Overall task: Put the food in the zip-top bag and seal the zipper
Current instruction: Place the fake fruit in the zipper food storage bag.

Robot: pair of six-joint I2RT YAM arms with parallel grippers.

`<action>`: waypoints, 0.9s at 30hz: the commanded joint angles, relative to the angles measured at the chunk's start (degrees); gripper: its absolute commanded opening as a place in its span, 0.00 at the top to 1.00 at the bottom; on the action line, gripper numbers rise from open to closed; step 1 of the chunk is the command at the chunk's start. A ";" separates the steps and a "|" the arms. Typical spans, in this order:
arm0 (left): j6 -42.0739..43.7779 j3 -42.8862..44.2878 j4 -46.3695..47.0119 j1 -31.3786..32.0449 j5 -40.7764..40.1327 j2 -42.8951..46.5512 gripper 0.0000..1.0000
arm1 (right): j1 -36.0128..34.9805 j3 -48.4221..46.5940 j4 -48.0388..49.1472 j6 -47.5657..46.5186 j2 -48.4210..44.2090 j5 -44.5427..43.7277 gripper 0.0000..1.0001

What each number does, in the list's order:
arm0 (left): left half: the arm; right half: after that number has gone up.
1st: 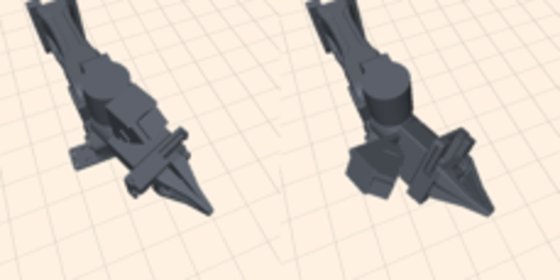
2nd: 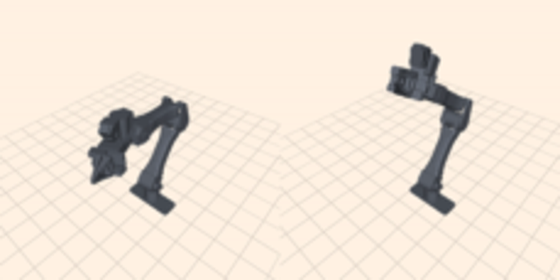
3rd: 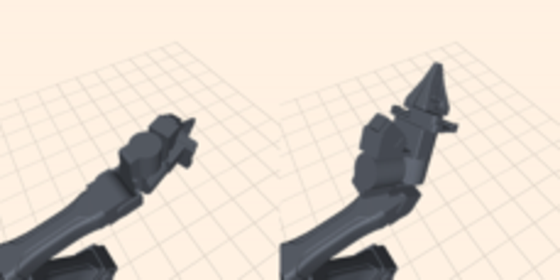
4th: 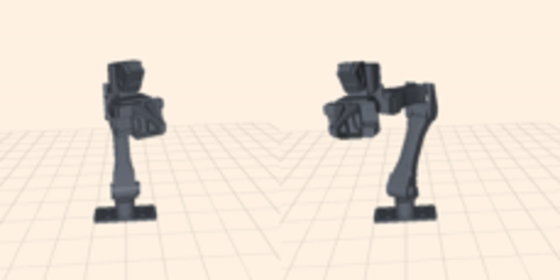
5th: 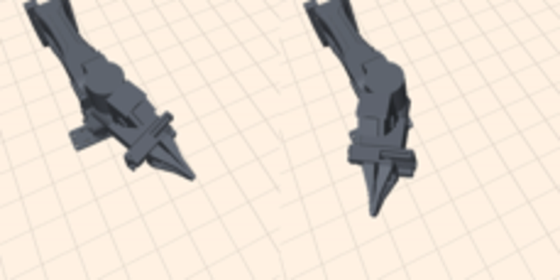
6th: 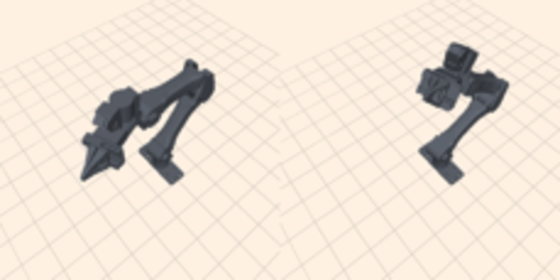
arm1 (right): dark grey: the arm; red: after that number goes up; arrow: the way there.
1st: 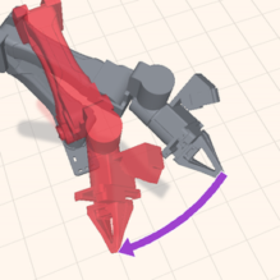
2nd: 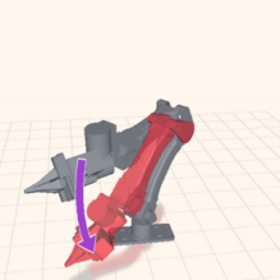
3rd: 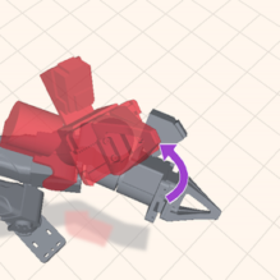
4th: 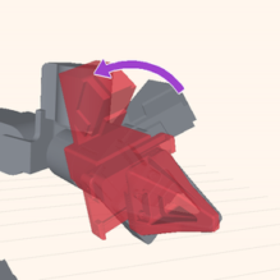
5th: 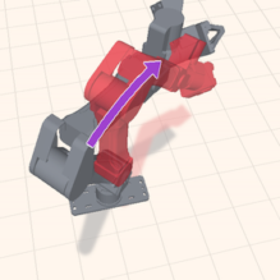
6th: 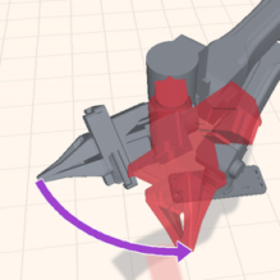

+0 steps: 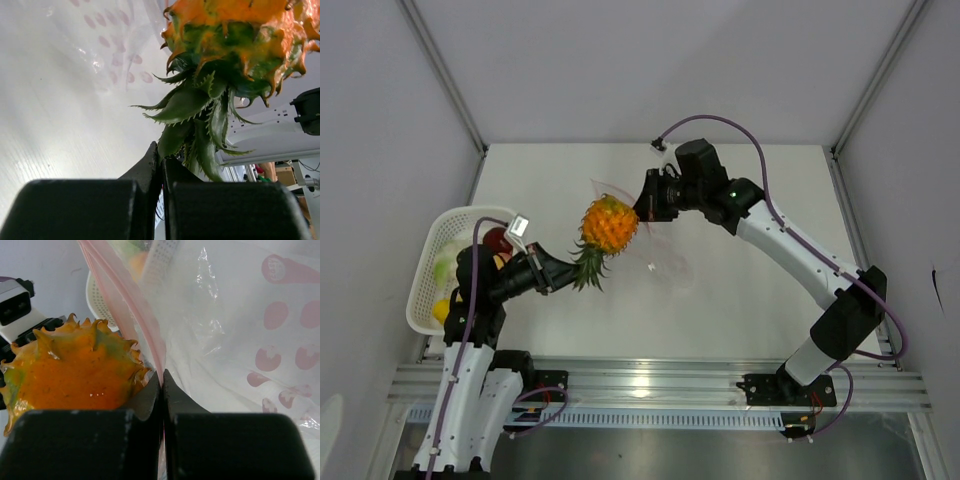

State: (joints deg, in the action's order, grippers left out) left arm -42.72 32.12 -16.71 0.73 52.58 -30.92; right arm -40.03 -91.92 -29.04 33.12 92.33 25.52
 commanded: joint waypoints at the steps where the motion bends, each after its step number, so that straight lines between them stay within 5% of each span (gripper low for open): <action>1: 4.48 3.83 -8.25 0.32 -1.51 -1.25 0.99 | -2.24 -3.35 -0.74 -2.80 -2.16 -4.59 1.00; 18: 6.33 5.94 -17.66 0.32 -5.20 -4.24 1.00 | -11.29 -5.99 -1.02 -13.52 -2.16 -20.41 1.00; 27: 7.04 7.61 -21.35 0.50 -4.59 -5.82 0.99 | -23.23 -10.38 -5.23 -25.91 2.23 -43.78 1.00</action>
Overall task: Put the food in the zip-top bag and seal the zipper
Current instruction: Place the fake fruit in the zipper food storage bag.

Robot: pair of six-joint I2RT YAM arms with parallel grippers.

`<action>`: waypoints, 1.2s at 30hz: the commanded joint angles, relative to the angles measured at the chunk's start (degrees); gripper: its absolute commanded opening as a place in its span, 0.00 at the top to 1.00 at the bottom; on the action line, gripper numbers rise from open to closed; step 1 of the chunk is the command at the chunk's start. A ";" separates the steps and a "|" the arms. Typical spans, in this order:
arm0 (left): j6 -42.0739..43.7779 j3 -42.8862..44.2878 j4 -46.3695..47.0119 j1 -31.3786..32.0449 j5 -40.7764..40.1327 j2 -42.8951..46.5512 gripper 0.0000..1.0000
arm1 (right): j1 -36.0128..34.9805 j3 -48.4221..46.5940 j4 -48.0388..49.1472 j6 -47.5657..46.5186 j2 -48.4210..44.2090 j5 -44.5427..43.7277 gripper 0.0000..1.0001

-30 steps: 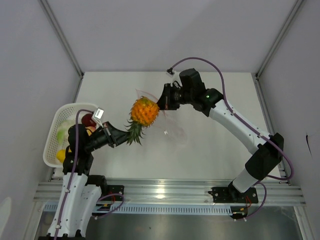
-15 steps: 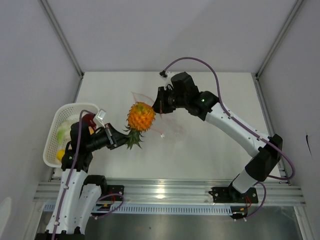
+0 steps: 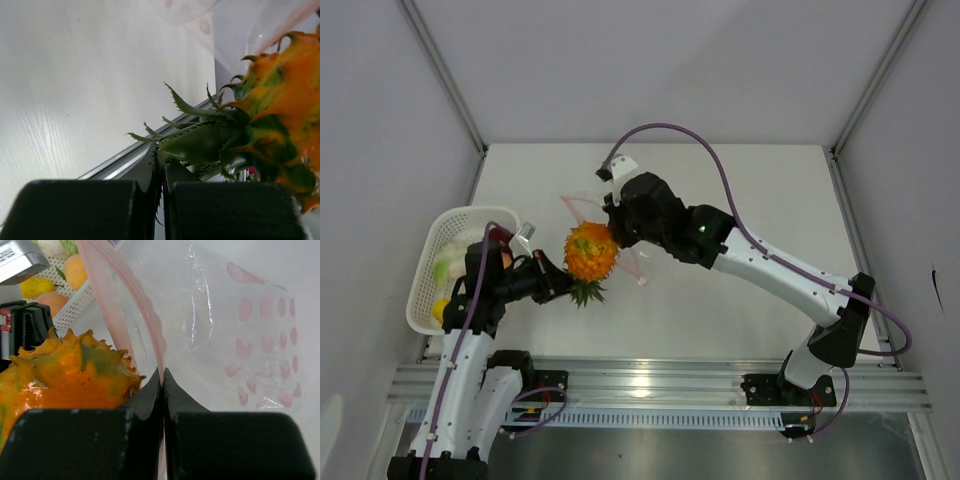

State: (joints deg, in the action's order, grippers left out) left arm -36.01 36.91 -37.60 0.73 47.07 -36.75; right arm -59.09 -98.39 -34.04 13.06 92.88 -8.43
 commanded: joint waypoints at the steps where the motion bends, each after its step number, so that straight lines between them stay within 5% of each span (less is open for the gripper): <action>1: 0.06 2.91 -0.54 0.41 1.35 0.28 0.99 | -4.71 -4.61 -0.84 -6.55 2.39 -12.03 1.00; 10: -2.13 1.51 -1.51 0.41 -0.40 1.95 1.00 | -6.56 -5.68 -3.40 -7.52 5.21 -20.75 1.00; 26: -8.97 -1.49 -1.51 0.41 4.42 -0.34 0.99 | -16.22 8.73 17.58 -27.70 2.83 -46.22 1.00; 36: -20.50 2.11 -0.54 0.41 9.27 3.35 0.99 | -20.27 12.60 21.82 -31.43 7.66 -46.07 1.00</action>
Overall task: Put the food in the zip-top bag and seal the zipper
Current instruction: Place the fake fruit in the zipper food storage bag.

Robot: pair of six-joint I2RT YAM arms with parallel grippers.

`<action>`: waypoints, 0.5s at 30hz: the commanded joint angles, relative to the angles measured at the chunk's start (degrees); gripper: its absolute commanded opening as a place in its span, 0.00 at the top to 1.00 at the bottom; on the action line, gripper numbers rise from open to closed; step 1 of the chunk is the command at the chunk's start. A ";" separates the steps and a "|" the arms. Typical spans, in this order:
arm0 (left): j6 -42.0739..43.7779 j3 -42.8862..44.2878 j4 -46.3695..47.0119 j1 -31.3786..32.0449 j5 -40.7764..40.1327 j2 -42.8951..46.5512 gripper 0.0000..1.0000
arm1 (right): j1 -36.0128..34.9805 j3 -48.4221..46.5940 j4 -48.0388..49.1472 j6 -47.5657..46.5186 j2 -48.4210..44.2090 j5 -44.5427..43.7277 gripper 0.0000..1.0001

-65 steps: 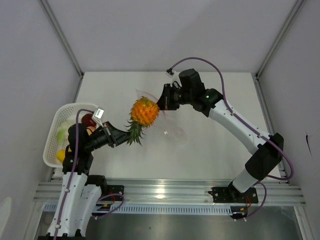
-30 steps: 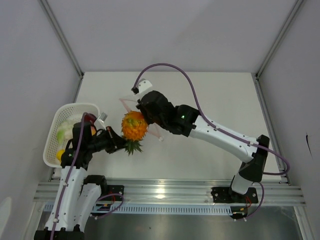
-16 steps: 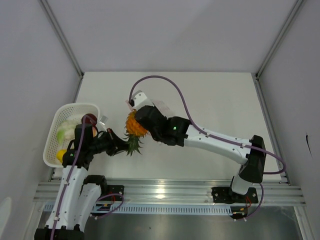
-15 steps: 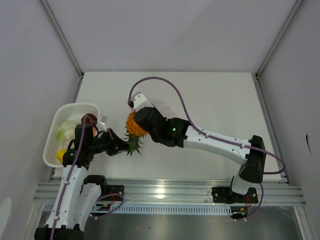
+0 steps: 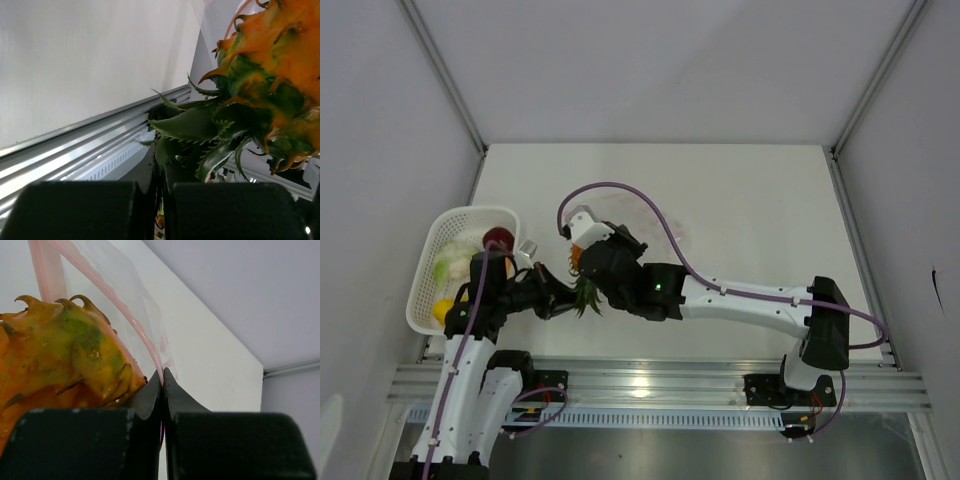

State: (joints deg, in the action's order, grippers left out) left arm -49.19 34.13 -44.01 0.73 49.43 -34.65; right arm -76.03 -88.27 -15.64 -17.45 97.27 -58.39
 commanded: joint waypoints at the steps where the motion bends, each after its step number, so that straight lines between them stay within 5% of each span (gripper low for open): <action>1: -7.76 5.33 5.52 0.41 7.26 0.99 0.99 | -3.42 3.01 3.33 -0.57 4.14 4.16 1.00; 15: -12.25 2.88 14.64 0.50 8.49 1.52 0.99 | -1.41 -0.32 -2.02 10.32 9.16 15.75 1.00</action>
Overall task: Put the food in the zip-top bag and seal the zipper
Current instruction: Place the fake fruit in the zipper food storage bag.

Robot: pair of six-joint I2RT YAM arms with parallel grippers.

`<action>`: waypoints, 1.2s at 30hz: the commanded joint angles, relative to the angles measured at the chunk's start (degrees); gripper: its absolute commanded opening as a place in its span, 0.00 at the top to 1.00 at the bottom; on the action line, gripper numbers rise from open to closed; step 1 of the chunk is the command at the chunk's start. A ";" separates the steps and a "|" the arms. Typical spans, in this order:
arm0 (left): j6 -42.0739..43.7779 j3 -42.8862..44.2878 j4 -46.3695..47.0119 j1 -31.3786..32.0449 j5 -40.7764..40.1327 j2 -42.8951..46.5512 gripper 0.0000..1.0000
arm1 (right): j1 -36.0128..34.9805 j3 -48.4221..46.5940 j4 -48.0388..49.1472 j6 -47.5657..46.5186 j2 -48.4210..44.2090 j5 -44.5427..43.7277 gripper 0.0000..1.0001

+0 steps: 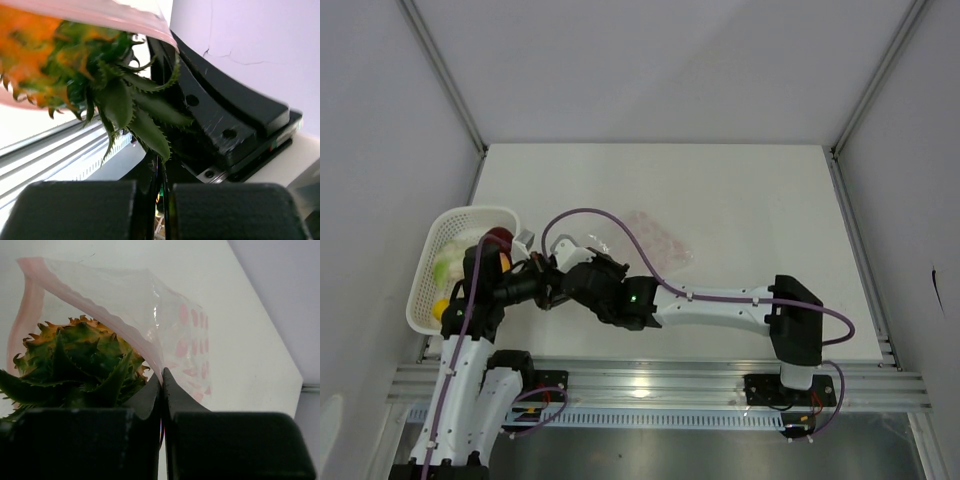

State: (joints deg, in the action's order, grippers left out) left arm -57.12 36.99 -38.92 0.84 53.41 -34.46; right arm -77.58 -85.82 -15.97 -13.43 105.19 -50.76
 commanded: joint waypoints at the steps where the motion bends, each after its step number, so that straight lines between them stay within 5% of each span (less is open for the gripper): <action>1: -4.23 -1.30 10.52 0.39 4.60 1.41 0.99 | 0.67 -3.38 -3.79 7.79 0.90 9.35 1.00; 6: -2.65 -7.10 24.20 0.39 9.17 2.90 1.00 | 7.77 -8.64 -12.75 21.04 -2.43 26.18 1.00; 16: 1.66 -12.12 31.18 0.39 8.64 7.55 0.99 | 21.93 -13.06 -15.68 38.02 -9.03 62.06 1.00; 29: 0.87 -8.69 33.56 1.09 7.94 5.99 0.98 | 26.25 -10.69 -11.72 44.46 -9.30 74.49 1.00; 32: 3.75 -6.24 30.93 1.53 7.86 4.23 0.67 | 26.60 -10.07 -11.72 44.37 -9.73 74.41 1.00; 33: 4.99 -4.67 29.18 1.53 7.24 4.31 0.44 | 27.04 -9.98 -11.89 44.28 -9.82 74.32 1.00; 36: 12.26 0.78 18.82 1.53 1.56 5.80 0.20 | 27.39 -9.80 -12.60 43.32 -10.26 74.32 1.00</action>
State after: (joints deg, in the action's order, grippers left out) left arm -52.62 31.09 -13.26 1.93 59.64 -30.39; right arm -50.74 -95.46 -29.85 29.93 97.45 21.96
